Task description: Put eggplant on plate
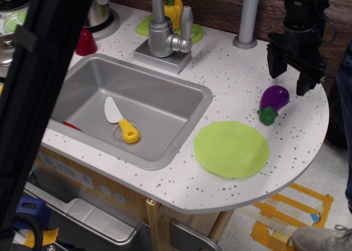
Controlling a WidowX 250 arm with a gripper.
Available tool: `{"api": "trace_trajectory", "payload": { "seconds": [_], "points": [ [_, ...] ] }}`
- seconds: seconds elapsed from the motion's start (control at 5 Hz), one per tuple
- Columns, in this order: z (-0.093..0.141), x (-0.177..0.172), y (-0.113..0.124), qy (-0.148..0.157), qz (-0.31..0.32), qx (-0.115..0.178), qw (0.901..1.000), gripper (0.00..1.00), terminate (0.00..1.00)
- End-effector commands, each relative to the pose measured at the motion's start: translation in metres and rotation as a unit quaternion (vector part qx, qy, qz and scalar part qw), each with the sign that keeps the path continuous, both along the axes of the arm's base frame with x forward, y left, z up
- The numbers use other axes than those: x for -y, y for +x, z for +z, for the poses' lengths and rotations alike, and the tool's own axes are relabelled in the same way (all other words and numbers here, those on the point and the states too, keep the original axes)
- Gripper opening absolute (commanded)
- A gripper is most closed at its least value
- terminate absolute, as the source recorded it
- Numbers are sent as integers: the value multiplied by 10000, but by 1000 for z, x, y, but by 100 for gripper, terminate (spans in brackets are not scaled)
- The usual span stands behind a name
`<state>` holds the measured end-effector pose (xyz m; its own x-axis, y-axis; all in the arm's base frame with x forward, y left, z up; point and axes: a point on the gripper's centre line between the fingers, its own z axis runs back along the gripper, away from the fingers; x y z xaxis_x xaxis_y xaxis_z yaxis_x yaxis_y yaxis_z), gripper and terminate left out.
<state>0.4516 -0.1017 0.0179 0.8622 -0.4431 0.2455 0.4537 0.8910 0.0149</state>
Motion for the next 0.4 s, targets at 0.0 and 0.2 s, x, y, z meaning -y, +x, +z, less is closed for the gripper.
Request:
{"api": "trace_trajectory", "payload": {
  "seconds": [0.0, 0.2],
  "points": [
    [22, -3, -3, -38, 98, 216, 9997, 100, 0],
    [24, -3, -13, -10, 172, 180, 9997, 100, 0]
  ]
}}
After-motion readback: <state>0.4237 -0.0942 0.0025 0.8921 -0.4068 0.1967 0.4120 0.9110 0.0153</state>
